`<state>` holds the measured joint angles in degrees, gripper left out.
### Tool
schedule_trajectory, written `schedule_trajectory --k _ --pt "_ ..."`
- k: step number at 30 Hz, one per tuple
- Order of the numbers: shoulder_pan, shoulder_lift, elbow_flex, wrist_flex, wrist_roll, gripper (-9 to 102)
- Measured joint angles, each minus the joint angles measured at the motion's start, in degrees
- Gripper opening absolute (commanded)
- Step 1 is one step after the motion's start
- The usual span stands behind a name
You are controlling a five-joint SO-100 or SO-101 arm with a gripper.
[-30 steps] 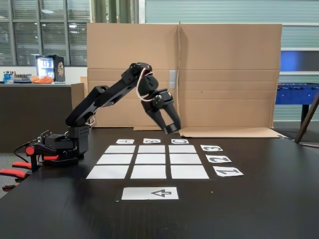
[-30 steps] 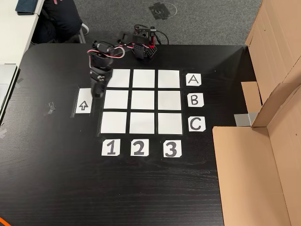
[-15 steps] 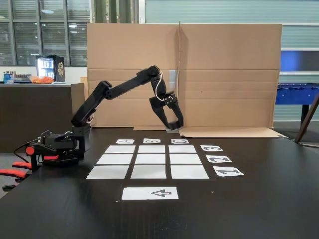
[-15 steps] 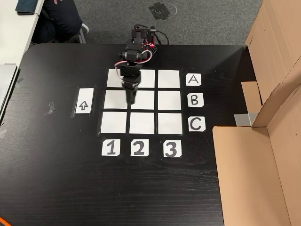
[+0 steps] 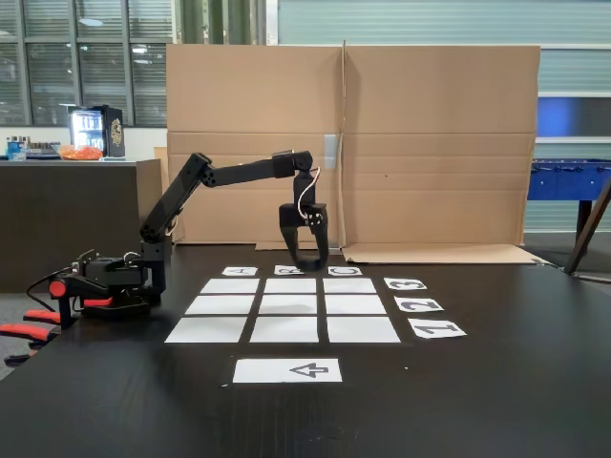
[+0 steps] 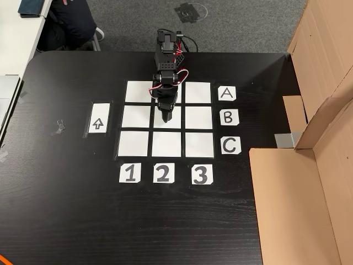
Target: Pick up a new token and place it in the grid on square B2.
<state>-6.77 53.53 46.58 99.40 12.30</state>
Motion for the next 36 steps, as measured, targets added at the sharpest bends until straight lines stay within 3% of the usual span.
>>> schedule_trajectory --k 19,36 --pt "-0.4 1.1 12.6 -0.5 0.0 17" --pt "-1.0 18.5 29.3 -0.6 0.0 17"
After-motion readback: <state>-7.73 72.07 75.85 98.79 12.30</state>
